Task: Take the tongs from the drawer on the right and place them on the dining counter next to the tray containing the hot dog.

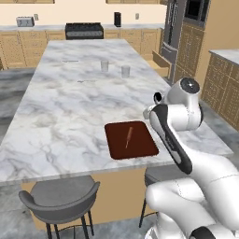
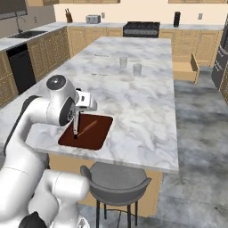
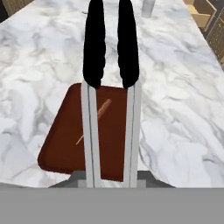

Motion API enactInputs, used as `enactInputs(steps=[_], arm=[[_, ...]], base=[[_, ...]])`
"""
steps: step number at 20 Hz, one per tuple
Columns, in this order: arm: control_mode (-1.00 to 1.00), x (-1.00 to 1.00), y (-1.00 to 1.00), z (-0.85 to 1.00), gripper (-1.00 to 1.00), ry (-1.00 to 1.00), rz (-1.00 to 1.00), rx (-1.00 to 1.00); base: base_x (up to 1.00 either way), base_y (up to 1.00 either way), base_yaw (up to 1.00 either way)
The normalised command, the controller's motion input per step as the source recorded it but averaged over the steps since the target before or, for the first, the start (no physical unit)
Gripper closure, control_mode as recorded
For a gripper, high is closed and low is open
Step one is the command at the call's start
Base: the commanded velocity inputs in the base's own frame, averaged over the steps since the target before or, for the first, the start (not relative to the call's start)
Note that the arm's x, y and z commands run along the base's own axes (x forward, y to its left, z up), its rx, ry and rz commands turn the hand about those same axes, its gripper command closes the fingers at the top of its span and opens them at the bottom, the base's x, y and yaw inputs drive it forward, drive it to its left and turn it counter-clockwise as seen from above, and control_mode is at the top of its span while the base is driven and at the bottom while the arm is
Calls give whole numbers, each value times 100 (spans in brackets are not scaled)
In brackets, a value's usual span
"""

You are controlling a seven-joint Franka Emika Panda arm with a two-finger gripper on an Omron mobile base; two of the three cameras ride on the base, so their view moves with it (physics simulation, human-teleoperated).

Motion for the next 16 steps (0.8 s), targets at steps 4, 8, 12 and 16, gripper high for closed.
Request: enactInputs(steps=[4,8,12,16], arm=[[-100,76,-39,0,100,33,0,4],[-100,92,-43,-12,100,28,-4,0],[-100,78,-46,-31,100,18,-10,0],[-100,51,-36,-61,100,10,-8,0]], base=[[0,0,0],[0,0,0],[0,0,0],[0,0,0]])
